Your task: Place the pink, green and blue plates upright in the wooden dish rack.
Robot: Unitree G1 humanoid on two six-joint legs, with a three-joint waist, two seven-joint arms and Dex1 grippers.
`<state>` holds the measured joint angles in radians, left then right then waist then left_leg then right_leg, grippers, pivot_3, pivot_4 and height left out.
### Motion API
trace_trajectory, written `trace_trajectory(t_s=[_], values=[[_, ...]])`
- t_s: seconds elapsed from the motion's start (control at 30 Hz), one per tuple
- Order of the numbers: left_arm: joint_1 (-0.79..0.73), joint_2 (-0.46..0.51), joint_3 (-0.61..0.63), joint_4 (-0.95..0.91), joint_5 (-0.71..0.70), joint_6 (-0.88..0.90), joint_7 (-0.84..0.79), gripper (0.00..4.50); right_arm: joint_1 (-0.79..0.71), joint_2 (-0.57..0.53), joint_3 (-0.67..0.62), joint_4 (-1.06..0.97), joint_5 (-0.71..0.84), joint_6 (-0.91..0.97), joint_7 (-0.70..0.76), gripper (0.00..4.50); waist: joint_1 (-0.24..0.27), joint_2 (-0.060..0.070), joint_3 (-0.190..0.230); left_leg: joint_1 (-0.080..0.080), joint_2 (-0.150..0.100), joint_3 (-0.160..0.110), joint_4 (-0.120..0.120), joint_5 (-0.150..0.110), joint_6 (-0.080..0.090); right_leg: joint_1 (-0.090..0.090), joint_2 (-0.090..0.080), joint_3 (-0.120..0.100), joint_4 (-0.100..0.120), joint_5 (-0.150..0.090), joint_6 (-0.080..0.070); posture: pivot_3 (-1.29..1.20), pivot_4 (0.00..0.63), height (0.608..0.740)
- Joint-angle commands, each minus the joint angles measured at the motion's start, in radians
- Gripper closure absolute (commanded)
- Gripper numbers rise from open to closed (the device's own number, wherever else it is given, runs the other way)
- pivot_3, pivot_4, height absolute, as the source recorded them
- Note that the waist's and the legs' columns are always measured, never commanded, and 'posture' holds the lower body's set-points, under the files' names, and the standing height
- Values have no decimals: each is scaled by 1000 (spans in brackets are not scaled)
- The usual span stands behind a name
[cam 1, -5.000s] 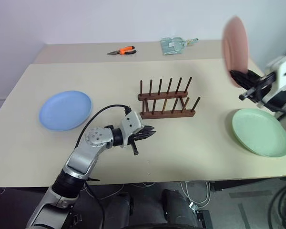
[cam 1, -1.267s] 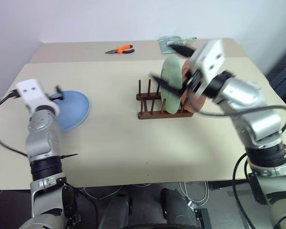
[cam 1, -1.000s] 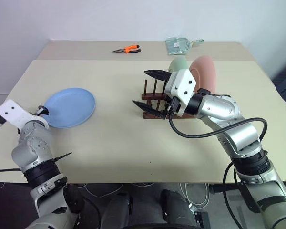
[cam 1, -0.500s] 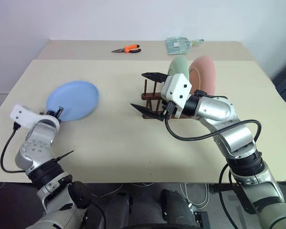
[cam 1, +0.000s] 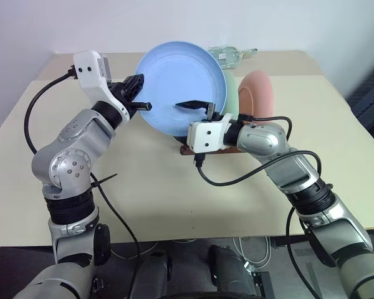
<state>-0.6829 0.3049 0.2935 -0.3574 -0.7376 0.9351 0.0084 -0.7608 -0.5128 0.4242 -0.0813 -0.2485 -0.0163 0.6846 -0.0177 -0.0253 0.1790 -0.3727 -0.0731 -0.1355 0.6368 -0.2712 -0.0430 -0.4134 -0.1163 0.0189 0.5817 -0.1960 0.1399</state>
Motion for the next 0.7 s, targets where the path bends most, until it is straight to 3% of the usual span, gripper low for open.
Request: trace_trajectory(t_s=[0.03,0.1,0.13,0.23,0.33,0.47,0.7], values=[[-21,7,39,-33,-31,-8,2,4500,-19,23,-30,-23,-4,-32,-4,2869,1,0,0,0,0,0,-1,0,0,0,0,0,0,0,0,0,150,740],[-20,-3,71,-18,-38,-33,8,4500,-7,29,-31,-36,-4,-52,-2,3911,4,0,0,0,0,0,-1,1,-1,0,0,0,0,0,0,0,150,740],[-28,-18,102,-7,-51,-59,19,4162,1,38,-34,-46,3,-57,-4,4387,4,0,0,0,0,0,-2,1,-1,0,0,0,0,0,0,0,150,740],[-81,-54,213,44,-74,-167,84,2986,20,85,-62,-80,55,-21,-12,4405,6,-1,0,0,0,-1,-2,2,-4,0,0,0,0,0,-1,0,150,740],[-115,-22,304,133,-26,-290,135,1429,20,151,-116,-124,137,50,-24,4405,4,-1,0,0,0,-2,-3,4,-6,0,0,-1,-1,1,-2,0,150,740],[16,114,223,201,161,-425,12,1429,-5,269,-241,-211,351,228,-53,4405,-2,0,0,1,1,-1,-7,5,-8,-3,2,0,0,1,-2,0,150,740],[341,158,-48,170,324,-556,-265,1429,-42,489,-499,-390,867,777,-307,4405,12,-2,-2,-1,1,-3,-6,3,-5,-5,2,0,0,3,-5,0,150,740]])
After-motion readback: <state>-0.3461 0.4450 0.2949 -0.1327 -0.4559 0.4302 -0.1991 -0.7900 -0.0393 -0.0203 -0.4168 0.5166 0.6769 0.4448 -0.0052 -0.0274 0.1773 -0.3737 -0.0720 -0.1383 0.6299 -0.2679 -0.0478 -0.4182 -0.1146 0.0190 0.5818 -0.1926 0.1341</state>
